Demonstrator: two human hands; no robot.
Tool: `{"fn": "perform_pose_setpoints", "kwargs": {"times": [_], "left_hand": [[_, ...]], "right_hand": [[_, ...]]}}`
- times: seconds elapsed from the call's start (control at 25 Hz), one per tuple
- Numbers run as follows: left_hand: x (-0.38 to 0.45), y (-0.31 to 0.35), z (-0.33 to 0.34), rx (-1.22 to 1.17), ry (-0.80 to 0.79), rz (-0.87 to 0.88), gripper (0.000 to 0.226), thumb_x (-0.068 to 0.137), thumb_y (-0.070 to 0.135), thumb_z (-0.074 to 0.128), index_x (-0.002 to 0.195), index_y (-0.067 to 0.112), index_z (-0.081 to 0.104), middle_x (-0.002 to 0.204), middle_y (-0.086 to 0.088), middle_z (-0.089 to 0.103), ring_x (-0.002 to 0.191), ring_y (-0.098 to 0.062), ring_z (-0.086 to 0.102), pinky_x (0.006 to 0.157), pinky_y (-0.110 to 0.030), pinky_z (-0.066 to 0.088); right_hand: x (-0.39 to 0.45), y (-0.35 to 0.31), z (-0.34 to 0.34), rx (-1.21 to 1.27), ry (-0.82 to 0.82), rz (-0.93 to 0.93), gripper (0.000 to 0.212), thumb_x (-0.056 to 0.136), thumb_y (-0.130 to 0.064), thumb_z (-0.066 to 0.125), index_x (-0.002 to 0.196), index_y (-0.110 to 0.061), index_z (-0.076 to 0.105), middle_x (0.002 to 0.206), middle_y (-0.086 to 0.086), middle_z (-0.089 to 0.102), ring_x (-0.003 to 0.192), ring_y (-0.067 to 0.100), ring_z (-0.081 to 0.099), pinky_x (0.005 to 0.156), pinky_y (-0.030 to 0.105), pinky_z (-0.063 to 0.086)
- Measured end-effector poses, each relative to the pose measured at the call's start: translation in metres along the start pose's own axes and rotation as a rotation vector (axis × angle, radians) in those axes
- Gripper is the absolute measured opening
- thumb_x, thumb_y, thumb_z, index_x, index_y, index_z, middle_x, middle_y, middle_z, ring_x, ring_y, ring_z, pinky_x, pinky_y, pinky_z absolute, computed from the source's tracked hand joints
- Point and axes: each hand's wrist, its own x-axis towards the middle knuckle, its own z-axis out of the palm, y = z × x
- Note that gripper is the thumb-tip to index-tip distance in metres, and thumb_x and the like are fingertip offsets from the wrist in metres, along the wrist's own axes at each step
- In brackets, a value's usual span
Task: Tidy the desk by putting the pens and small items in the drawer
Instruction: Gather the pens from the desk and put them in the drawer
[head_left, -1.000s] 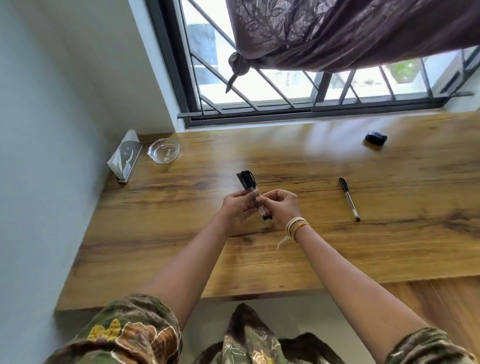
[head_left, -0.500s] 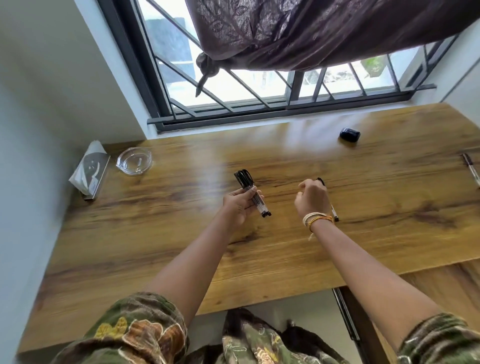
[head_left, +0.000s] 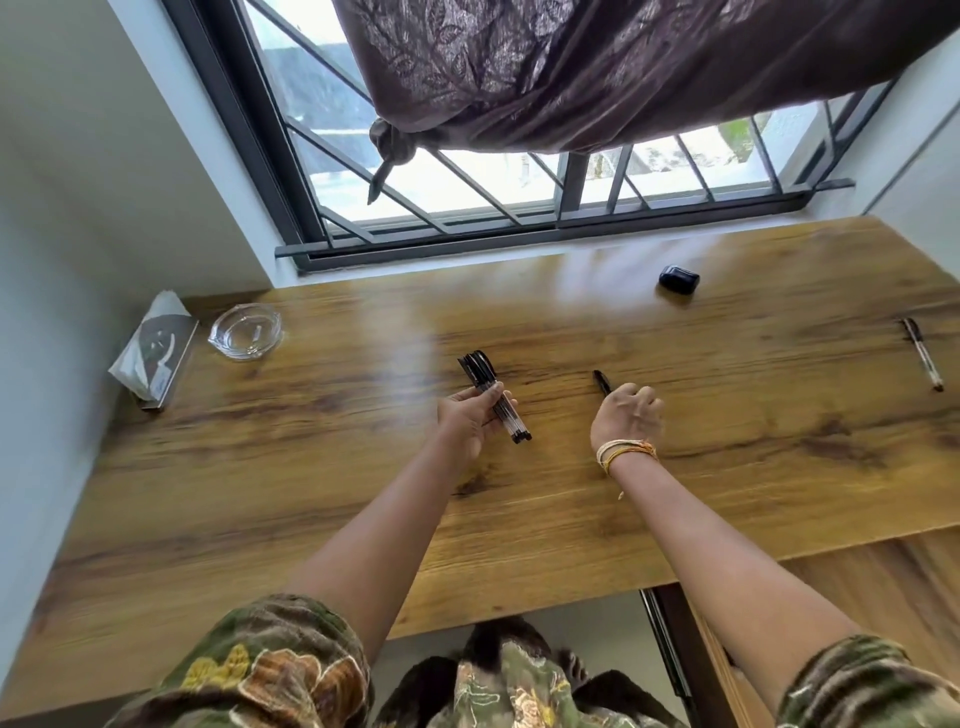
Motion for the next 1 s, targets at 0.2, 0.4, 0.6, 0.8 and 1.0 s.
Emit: {"fn": "perform_pose_setpoints", "kwargs": {"times": [0.2, 0.4, 0.6, 0.8, 1.0], "left_hand": [[-0.003, -0.001, 0.002, 0.042, -0.030, 0.012, 0.032, 0.086, 0.004, 0.068, 0.114, -0.011, 0.058, 0.088, -0.019, 0.070, 0.063, -0.021, 0.072, 0.058, -0.034, 0.061], [-0.007, 0.002, 0.005, 0.033, -0.076, -0.005, 0.017, 0.086, 0.005, 0.068, 0.100, -0.004, 0.063, 0.084, -0.016, 0.068, 0.064, -0.020, 0.069, 0.057, -0.033, 0.060], [-0.003, 0.005, -0.003, 0.076, -0.124, -0.022, 0.005, 0.088, 0.004, 0.065, 0.090, 0.001, 0.061, 0.062, -0.005, 0.068, 0.046, -0.011, 0.064, 0.056, -0.031, 0.061], [0.005, 0.011, -0.006, 0.074, -0.113, -0.023, 0.015, 0.085, 0.006, 0.069, 0.096, -0.002, 0.062, 0.058, -0.004, 0.070, 0.047, -0.012, 0.066, 0.056, -0.030, 0.061], [0.017, 0.018, -0.008, 0.107, -0.110, 0.010, 0.015, 0.084, 0.004, 0.070, 0.095, -0.004, 0.063, 0.062, -0.008, 0.069, 0.048, -0.014, 0.067, 0.049, -0.027, 0.057]], "right_hand": [[-0.009, -0.026, -0.015, 0.469, -0.226, -0.165, 0.021, 0.092, -0.020, 0.058, 0.107, -0.006, 0.061, 0.108, 0.012, 0.066, 0.094, 0.026, 0.062, 0.081, 0.035, 0.052], [-0.033, -0.058, -0.027, 0.801, -0.325, -0.160, 0.015, 0.079, -0.029, 0.075, 0.085, -0.015, 0.074, 0.087, 0.003, 0.074, 0.077, 0.016, 0.066, 0.075, 0.030, 0.055], [-0.033, -0.056, -0.027, 0.914, -0.405, -0.143, 0.013, 0.072, -0.024, 0.081, 0.080, -0.014, 0.077, 0.080, 0.002, 0.075, 0.081, 0.017, 0.070, 0.076, 0.031, 0.058], [-0.030, -0.064, -0.030, 0.904, -0.380, -0.182, 0.012, 0.070, -0.025, 0.082, 0.076, -0.016, 0.077, 0.074, -0.003, 0.073, 0.070, 0.011, 0.065, 0.066, 0.025, 0.054], [-0.025, -0.071, -0.028, 0.871, -0.353, -0.202, 0.015, 0.068, -0.028, 0.084, 0.076, -0.018, 0.076, 0.071, -0.008, 0.071, 0.067, 0.005, 0.063, 0.060, 0.016, 0.048]]}}
